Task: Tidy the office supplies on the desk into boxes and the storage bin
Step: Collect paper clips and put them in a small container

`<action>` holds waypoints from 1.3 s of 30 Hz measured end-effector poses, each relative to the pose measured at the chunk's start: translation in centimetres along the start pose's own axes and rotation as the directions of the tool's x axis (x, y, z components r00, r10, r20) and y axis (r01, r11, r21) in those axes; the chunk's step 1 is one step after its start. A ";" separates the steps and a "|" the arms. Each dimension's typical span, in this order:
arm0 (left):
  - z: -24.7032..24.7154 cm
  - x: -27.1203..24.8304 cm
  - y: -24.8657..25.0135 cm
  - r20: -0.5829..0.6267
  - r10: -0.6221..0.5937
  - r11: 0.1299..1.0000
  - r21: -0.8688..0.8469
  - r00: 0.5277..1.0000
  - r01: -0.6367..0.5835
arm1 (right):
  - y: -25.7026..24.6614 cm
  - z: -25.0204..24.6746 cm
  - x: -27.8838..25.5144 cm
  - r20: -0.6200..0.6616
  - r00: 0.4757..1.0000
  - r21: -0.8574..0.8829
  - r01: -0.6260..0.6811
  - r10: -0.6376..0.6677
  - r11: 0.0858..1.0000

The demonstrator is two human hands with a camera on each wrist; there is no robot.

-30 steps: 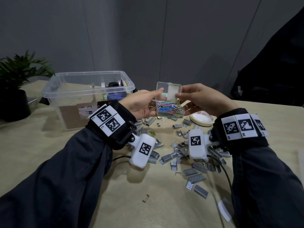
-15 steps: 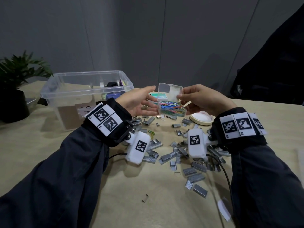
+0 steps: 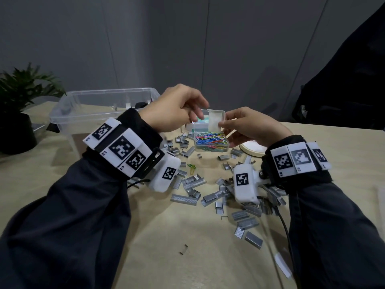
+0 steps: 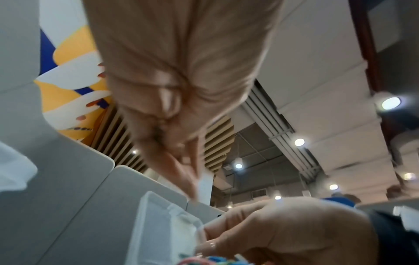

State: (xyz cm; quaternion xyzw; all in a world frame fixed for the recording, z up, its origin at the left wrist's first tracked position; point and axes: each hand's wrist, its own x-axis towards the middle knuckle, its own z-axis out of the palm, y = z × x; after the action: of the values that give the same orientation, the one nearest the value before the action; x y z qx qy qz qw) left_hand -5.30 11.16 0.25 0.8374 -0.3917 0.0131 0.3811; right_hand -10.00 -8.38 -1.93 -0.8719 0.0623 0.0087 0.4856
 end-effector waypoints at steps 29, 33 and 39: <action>2.9 -0.2 0.4 -0.361 0.059 0.992 -0.081 0.931 -0.094 | -0.4 0.1 -0.3 0.008 1.000 -0.014 0.007 -0.007 1.000; 1.1 -0.7 0.3 -0.352 -0.063 0.985 -0.175 0.934 0.000 | -0.6 0.0 -0.6 -0.016 1.000 0.006 0.021 -0.021 1.000; 0.0 -3.4 0.5 0.066 -0.102 0.937 -0.328 0.993 0.118 | -1.4 0.7 -0.3 -0.072 0.995 0.097 0.078 -0.071 0.992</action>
State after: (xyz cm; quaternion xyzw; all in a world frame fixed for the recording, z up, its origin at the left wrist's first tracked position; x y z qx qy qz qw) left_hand -8.02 13.12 -0.55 0.7821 -0.3501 -0.0943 0.5069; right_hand -10.12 -7.06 -1.06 -0.8480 0.0465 -0.0421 0.5262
